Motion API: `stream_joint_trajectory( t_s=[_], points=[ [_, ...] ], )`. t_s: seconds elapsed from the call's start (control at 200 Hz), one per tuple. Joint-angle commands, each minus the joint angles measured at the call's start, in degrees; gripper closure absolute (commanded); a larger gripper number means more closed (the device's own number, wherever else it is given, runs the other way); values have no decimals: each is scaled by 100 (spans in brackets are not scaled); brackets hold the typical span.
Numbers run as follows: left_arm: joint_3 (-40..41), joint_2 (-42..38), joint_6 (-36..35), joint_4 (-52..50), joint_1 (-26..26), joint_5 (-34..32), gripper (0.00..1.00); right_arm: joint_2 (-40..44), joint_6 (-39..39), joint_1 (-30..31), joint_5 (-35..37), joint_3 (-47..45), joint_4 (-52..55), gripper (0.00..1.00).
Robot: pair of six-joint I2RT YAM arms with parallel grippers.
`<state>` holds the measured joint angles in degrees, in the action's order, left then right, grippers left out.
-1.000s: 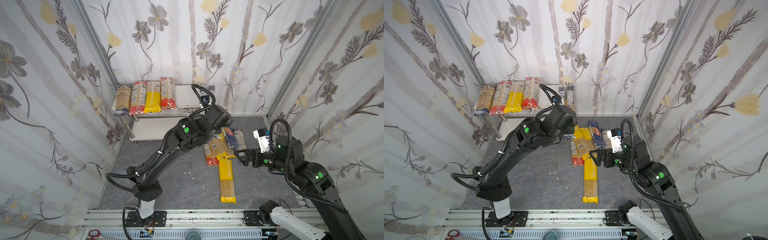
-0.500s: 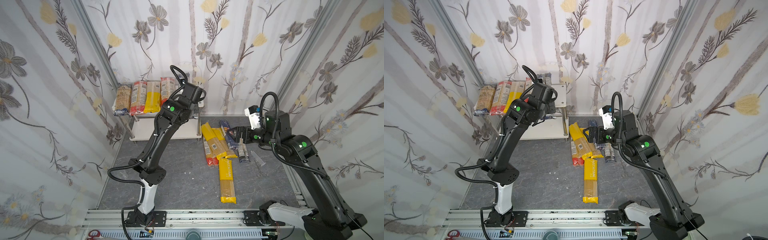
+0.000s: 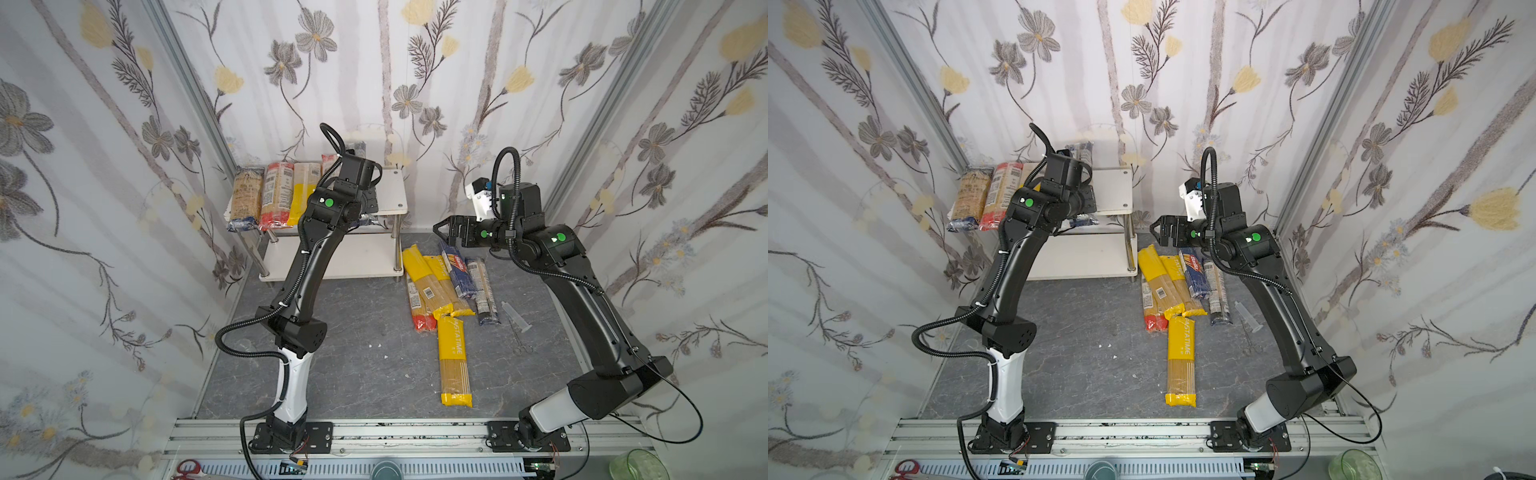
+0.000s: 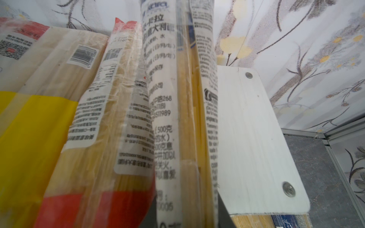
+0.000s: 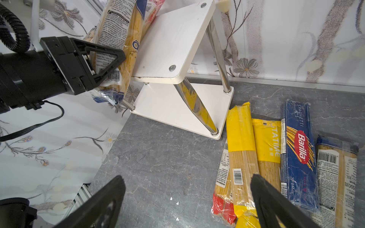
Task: Arrange pasta packages on shelves
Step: Place the pasta bag on the shelf.
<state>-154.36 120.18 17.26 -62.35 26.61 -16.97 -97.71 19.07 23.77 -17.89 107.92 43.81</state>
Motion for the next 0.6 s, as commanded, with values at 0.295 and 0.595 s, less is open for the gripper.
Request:
stream_joint_trajectory(
  t_s=[0.295,0.595],
  points=[
    [24,96,-222,1084,-262,313,44,-240,174,-48,21,284,-161,0],
    [224,-188,-116,1111,-219,641,21,-137,184,-51,154,257,-38,0]
  ],
)
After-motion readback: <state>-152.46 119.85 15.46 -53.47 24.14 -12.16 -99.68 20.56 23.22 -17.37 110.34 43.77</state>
